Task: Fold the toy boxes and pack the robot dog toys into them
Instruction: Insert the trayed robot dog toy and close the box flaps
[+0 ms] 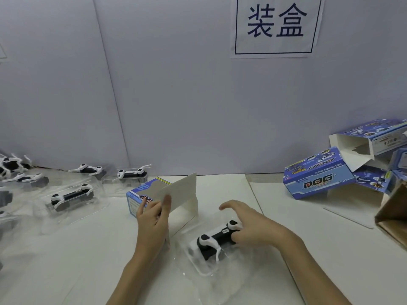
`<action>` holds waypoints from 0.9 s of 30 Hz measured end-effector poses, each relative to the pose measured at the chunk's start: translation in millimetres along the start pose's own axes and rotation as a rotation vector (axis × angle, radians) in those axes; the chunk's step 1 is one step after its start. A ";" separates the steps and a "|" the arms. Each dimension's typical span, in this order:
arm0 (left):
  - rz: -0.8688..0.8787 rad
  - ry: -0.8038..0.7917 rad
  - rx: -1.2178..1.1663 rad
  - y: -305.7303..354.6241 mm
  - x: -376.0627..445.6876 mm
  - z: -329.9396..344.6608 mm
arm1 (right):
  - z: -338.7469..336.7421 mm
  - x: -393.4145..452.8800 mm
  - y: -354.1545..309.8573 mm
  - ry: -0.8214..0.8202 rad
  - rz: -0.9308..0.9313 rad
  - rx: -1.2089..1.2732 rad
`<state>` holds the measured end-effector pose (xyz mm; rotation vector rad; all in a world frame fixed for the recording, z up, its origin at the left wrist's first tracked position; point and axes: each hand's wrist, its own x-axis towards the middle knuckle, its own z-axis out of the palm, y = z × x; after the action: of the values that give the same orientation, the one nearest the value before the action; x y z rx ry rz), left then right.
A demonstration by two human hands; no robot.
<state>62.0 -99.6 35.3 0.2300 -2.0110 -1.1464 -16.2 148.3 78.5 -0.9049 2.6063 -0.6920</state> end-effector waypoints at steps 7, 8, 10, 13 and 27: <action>0.039 -0.013 0.026 -7.8 -1.6 0.5 | -1.4 1.6 9.9 -0.059 -0.121 0.385; 0.040 -0.018 0.024 -8.8 -1.4 0.0 | -1.0 3.0 11.1 -0.032 -0.117 0.421; 0.026 -0.010 0.014 -9.9 -0.5 -1.8 | -1.0 5.9 14.7 0.056 -0.094 0.450; 0.027 -0.012 0.023 -7.2 2.1 -5.8 | -1.7 9.8 22.6 0.178 -0.037 0.474; 0.236 -0.350 0.291 3.3 -7.1 -13.9 | 42.2 37.6 0.7 0.666 0.180 0.702</action>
<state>77.3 -103.1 37.8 -0.0693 -2.4382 -0.7833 -27.3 110.3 38.3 -0.2309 2.5410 -1.9425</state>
